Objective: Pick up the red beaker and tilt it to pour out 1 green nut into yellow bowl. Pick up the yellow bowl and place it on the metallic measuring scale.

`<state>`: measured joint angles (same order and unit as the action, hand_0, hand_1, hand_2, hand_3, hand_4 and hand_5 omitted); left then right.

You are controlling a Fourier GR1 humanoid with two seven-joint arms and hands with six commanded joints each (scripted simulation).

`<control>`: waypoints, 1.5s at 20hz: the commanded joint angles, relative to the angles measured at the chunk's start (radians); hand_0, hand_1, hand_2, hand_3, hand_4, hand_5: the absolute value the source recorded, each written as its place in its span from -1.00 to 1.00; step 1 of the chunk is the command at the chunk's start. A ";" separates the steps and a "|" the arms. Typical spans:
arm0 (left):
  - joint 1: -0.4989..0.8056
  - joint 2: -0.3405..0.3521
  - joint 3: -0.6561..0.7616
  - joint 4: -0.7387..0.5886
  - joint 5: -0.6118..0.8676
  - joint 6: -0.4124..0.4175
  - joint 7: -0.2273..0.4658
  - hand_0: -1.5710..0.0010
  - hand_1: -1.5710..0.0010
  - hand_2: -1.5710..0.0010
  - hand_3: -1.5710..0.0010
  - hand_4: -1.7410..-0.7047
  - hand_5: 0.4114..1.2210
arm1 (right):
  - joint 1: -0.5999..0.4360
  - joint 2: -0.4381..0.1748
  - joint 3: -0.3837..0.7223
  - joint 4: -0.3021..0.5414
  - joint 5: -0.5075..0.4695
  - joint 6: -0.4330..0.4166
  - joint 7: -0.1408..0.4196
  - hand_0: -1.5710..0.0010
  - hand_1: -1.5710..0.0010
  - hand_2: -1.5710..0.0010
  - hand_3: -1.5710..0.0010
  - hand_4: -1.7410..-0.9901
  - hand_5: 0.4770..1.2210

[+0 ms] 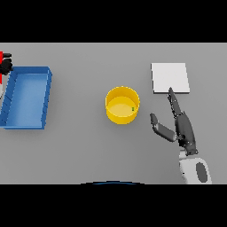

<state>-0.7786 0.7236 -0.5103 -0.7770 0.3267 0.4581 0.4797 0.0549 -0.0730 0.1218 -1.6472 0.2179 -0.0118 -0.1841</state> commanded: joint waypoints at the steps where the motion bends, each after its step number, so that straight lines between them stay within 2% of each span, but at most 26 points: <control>1: 0.032 0.013 -0.015 -0.055 0.009 0.013 0.031 -1.00 -1.00 -1.00 -0.76 -1.00 1.00 | -0.008 0.002 -0.001 0.005 0.007 -0.008 0.021 1.00 1.00 1.00 1.00 0.48 -0.44; 2: 0.059 0.028 -0.031 -0.114 0.019 0.039 0.065 -1.00 -1.00 -1.00 -0.76 -1.00 0.82 | -0.007 0.001 -0.002 0.010 0.003 -0.005 0.014 1.00 1.00 1.00 1.00 0.50 -0.44; 3: 0.091 0.048 -0.042 -0.162 0.035 0.046 0.070 -1.00 -1.00 -1.00 -0.76 -1.00 0.64 | -0.011 0.003 0.000 -0.001 0.004 -0.007 0.018 1.00 1.00 1.00 1.00 0.52 -0.45; 5: 0.116 0.074 -0.064 -0.224 0.083 0.022 0.120 -1.00 -1.00 -1.00 -0.74 -0.99 0.34 | -0.008 0.004 -0.001 0.007 0.002 -0.005 0.023 1.00 1.00 1.00 1.00 0.53 -0.46; 6: 0.133 0.090 -0.083 -0.253 0.096 0.001 0.117 -1.00 -1.00 -1.00 -0.79 -0.85 0.18 | -0.007 0.002 -0.001 -0.005 -0.002 -0.002 0.017 1.00 1.00 1.00 1.00 0.53 -0.46; 7: 0.141 0.107 -0.094 -0.287 0.113 -0.014 0.110 -1.00 -1.00 -1.00 -0.74 -0.52 0.03 | -0.019 0.005 -0.001 0.011 0.007 -0.011 0.029 1.00 1.00 1.00 1.00 0.53 -0.47; 8: 0.151 0.131 -0.112 -0.324 0.111 -0.056 0.094 -1.00 -0.97 -0.90 -0.58 -0.17 -0.11 | -0.019 0.001 -0.002 0.002 0.008 -0.011 0.032 1.00 1.00 1.00 1.00 0.54 -0.48; 9: 0.160 0.147 -0.121 -0.345 0.112 -0.094 0.067 -0.90 -0.76 -0.67 -0.40 0.13 -0.19 | -0.018 0.004 0.002 0.006 0.011 -0.011 0.033 1.00 1.00 1.00 1.00 0.55 -0.48; 10: 0.173 0.162 -0.108 -0.364 0.142 -0.147 0.025 -0.60 -0.41 -0.34 -0.13 0.37 -0.25 | -0.005 0.004 0.006 0.003 0.011 -0.009 0.014 1.00 1.00 1.00 1.00 0.55 -0.48; 11: 0.187 0.173 -0.104 -0.373 0.163 -0.183 0.018 -0.28 -0.12 -0.07 0.10 0.56 -0.30 | -0.006 -0.003 0.000 0.002 0.007 -0.007 0.018 1.00 1.00 1.00 1.00 0.54 -0.48; 12: 0.192 0.185 -0.099 -0.377 0.176 -0.215 0.006 -0.02 0.10 0.15 0.28 0.68 -0.33 | -0.002 -0.002 -0.004 0.006 -0.006 -0.001 0.007 1.00 1.00 1.00 1.00 0.56 -0.47; 14: 0.182 0.194 -0.127 -0.377 0.149 -0.245 0.021 0.35 0.42 0.45 0.54 0.85 -0.40 | -0.008 -0.006 -0.003 -0.019 -0.004 -0.003 0.019 1.00 1.00 1.00 1.00 0.58 -0.45; 16: 0.181 0.191 -0.143 -0.355 0.120 -0.248 0.006 0.58 0.63 0.65 0.70 0.91 -0.42 | -0.009 -0.006 0.004 -0.013 0.003 0.001 0.025 1.00 1.00 1.00 1.00 0.58 -0.43; 18: 0.161 0.166 -0.156 -0.327 0.096 -0.233 0.015 0.73 0.76 0.78 0.81 0.95 -0.42 | -0.001 -0.013 0.002 -0.019 0.005 0.003 0.029 1.00 1.00 1.00 1.00 0.55 -0.43; 21: 0.153 0.157 -0.154 -0.309 0.077 -0.204 -0.005 0.86 0.88 0.89 0.90 0.99 -0.42 | -0.009 -0.010 0.001 -0.019 0.009 -0.005 0.033 1.00 1.00 1.00 1.00 0.51 -0.43; 23: 0.148 0.159 -0.145 -0.306 0.069 -0.181 -0.023 0.91 0.92 0.93 0.94 0.99 -0.39 | -0.018 -0.012 0.008 -0.012 0.043 -0.023 0.080 1.00 1.00 1.00 1.00 0.51 -0.48; 26: 0.162 0.147 -0.133 -0.313 0.071 -0.148 -0.075 0.96 0.96 0.96 0.97 0.99 -0.34 | -0.025 -0.046 0.050 -0.014 0.098 0.007 0.048 1.00 1.00 1.00 1.00 0.62 -0.39; 28: 0.164 0.152 -0.131 -0.316 0.069 -0.142 -0.081 0.97 0.97 0.98 0.98 0.99 -0.31 | -0.069 -0.100 0.081 -0.001 0.134 0.064 0.040 1.00 1.00 1.00 1.00 0.56 -0.32; 30: 0.162 0.146 -0.127 -0.326 0.077 -0.140 -0.089 0.98 0.98 0.98 0.99 0.97 -0.35 | -0.140 -0.171 0.123 0.007 0.217 0.111 0.080 1.00 1.00 1.00 1.00 0.47 -0.36</control>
<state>-0.6168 0.8693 -0.6372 -1.1027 0.4039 0.3185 0.3902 -0.0860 -0.2443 0.2442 -1.6404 0.4351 0.0989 -0.1035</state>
